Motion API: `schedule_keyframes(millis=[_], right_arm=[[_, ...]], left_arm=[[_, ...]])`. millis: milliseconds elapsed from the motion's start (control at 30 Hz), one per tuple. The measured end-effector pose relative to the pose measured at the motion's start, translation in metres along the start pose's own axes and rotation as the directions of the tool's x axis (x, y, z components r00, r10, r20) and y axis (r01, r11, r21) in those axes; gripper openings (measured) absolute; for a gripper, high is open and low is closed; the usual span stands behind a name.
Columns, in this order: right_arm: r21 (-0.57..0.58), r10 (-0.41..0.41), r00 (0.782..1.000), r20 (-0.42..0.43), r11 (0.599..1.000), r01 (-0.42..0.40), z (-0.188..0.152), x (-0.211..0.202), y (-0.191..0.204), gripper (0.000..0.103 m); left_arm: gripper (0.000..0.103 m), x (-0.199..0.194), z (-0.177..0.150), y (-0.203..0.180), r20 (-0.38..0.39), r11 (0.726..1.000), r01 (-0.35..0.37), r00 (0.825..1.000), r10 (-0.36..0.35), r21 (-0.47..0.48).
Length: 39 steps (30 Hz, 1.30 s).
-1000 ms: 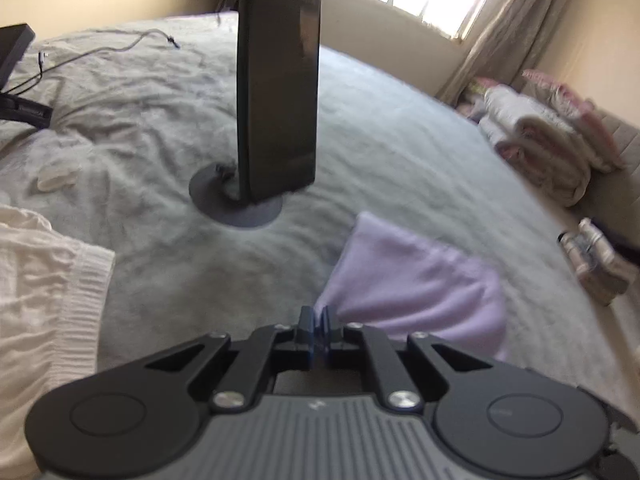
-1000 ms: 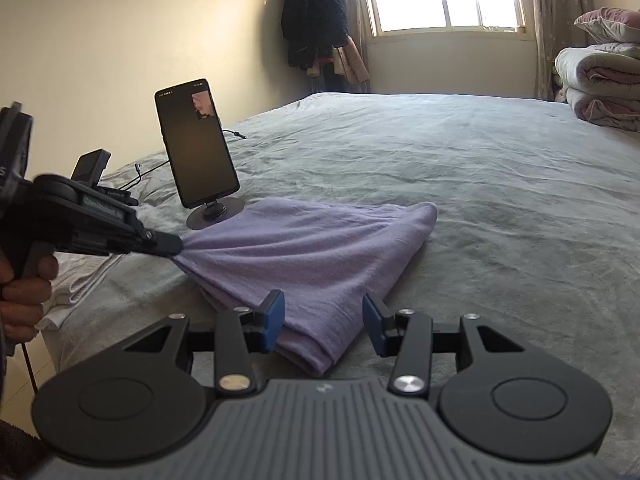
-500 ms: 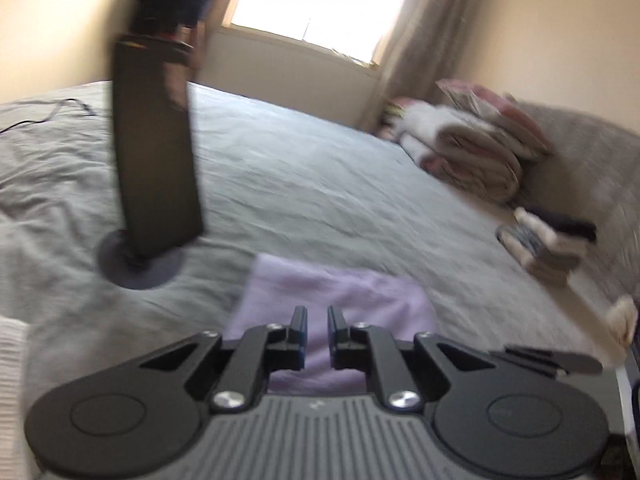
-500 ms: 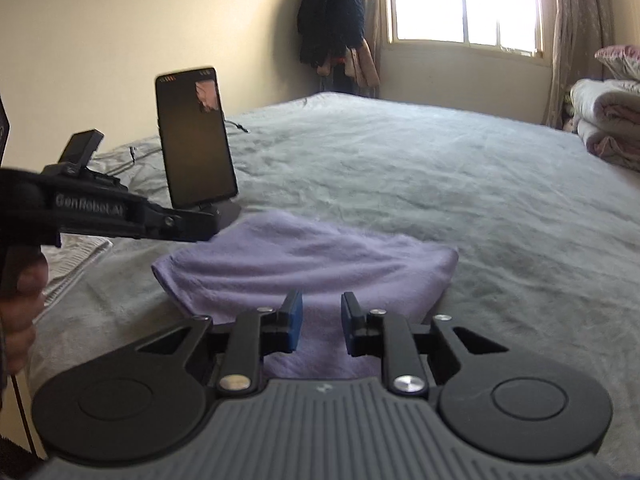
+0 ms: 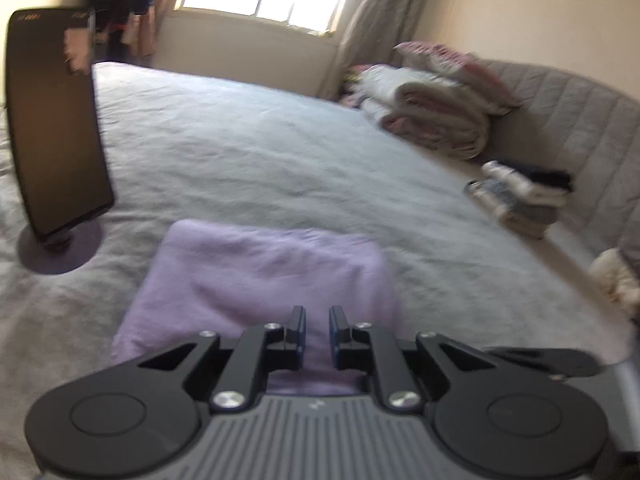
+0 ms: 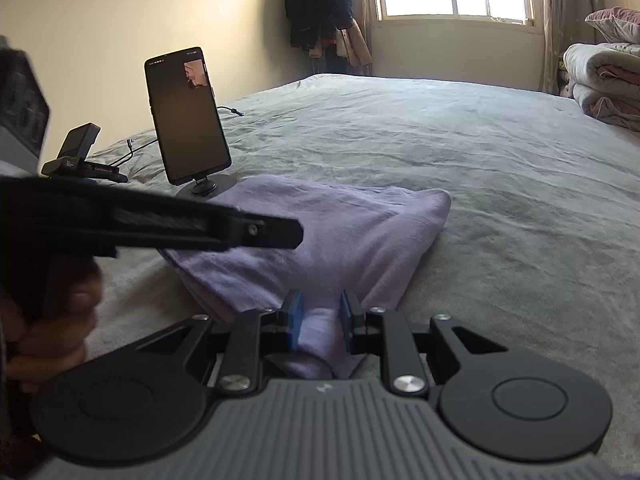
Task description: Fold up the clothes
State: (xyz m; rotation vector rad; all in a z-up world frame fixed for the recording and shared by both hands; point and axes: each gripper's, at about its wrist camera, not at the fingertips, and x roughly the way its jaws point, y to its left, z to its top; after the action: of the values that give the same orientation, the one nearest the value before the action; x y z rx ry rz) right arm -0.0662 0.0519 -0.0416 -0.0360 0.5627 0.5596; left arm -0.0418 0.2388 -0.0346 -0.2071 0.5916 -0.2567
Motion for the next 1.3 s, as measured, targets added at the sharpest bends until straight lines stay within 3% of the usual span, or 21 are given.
schedule_keyframes(millis=[133, 300, 533, 633, 700, 933, 1100, 1300], right_arm=[[-0.046, 0.012, 1.000, 0.002, 0.999, -0.012, -0.005, -0.008, 0.004, 0.022], [-0.086, 0.029, 0.999, 0.012, 0.996, -0.028, -0.013, -0.021, 0.006, 0.022], [0.039, 0.073, 0.997, 0.004, 0.997, -0.073, -0.003, -0.031, -0.014, 0.031], [0.149, 0.089, 0.996, -0.008, 0.985, -0.087, 0.005, -0.025, -0.032, 0.041], [0.221, 0.102, 0.995, -0.018, 0.971, -0.096, 0.010, -0.020, -0.045, 0.041], [0.437, 0.168, 0.985, -0.044, 0.890, -0.133, 0.022, 0.004, -0.083, 0.041], [0.606, 0.250, 0.968, -0.009, 0.771, -0.194, 0.019, 0.019, -0.110, 0.041], [0.710, 0.298, 0.953, 0.049, 0.661, -0.243, 0.021, 0.043, -0.122, 0.035]], left_arm=[[0.010, -0.009, -0.003, 0.040, 0.039, 0.990, -0.070, 0.996, 0.076, -0.126], [0.008, -0.026, -0.001, 0.066, 0.082, 0.971, -0.083, 0.991, 0.103, -0.225], [0.040, -0.035, 0.016, 0.054, 0.114, 0.971, -0.067, 0.989, 0.095, -0.228], [0.057, -0.029, 0.029, 0.055, 0.074, 0.967, -0.117, 0.988, 0.137, -0.226], [0.061, -0.020, 0.037, 0.061, 0.029, 0.961, -0.128, 0.990, 0.139, -0.244], [0.064, 0.025, 0.042, 0.086, -0.142, 0.948, -0.104, 0.988, 0.063, -0.302], [0.063, 0.030, 0.044, 0.093, -0.151, 0.942, -0.019, 0.988, -0.034, -0.334], [0.060, 0.041, 0.035, 0.099, -0.096, 0.899, 0.073, 0.987, -0.127, -0.432]])
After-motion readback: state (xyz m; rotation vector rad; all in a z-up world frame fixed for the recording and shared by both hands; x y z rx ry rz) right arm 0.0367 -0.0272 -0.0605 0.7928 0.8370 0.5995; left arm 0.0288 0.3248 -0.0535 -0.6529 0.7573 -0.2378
